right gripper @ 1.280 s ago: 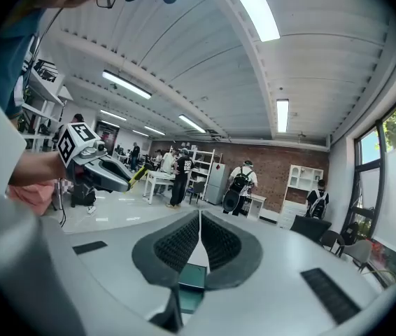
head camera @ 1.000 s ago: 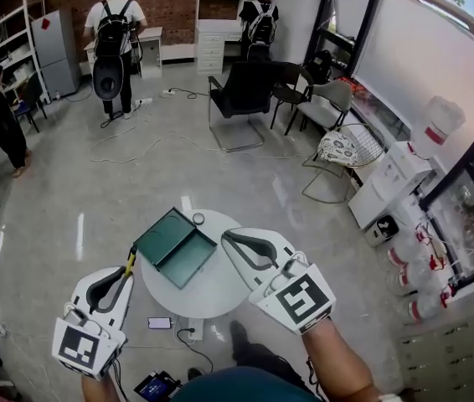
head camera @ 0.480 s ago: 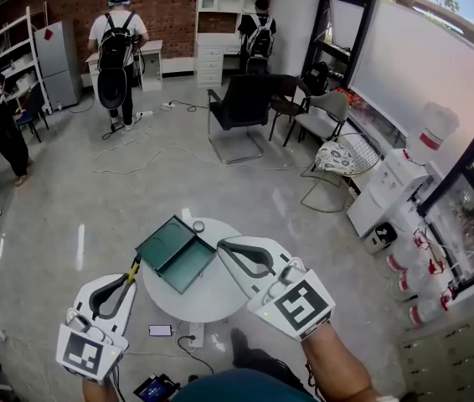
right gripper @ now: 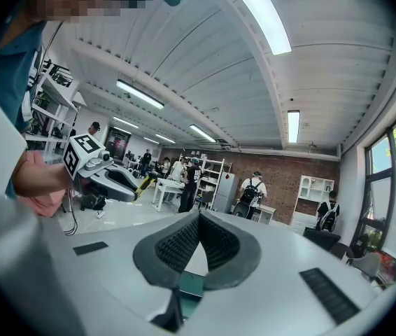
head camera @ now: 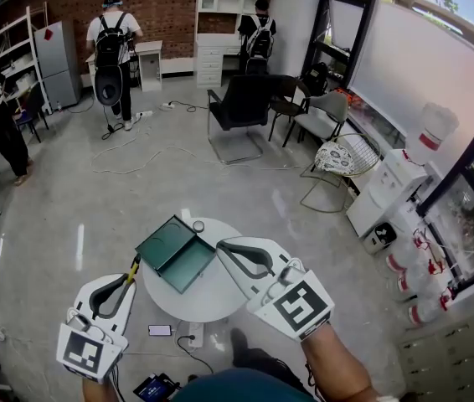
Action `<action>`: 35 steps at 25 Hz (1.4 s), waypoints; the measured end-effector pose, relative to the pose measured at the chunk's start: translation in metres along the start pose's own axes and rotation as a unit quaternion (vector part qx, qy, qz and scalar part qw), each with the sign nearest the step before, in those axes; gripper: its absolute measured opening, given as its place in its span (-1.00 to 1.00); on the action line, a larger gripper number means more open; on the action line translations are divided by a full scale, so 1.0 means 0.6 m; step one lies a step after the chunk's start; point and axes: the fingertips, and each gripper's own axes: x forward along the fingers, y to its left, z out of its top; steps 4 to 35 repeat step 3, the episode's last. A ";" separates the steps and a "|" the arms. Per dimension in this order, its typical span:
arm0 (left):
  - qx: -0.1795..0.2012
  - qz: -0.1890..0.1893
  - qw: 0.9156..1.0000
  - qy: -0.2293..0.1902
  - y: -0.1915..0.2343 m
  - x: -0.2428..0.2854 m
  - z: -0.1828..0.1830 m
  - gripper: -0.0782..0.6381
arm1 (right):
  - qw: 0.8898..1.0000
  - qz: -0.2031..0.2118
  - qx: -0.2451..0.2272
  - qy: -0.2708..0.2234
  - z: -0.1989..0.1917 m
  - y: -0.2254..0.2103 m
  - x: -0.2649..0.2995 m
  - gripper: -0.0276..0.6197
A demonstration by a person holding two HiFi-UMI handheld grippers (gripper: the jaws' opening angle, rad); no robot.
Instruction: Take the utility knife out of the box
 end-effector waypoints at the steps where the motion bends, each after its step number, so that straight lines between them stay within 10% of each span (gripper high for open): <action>1: -0.001 0.000 1.000 0.001 0.001 -0.001 0.001 -0.64 | 1.000 0.000 0.000 0.000 0.001 0.000 0.000 -0.80; 35: -0.002 0.000 1.000 0.003 0.001 -0.001 0.003 -0.64 | 1.000 0.000 0.001 0.000 0.003 -0.002 0.000 -0.80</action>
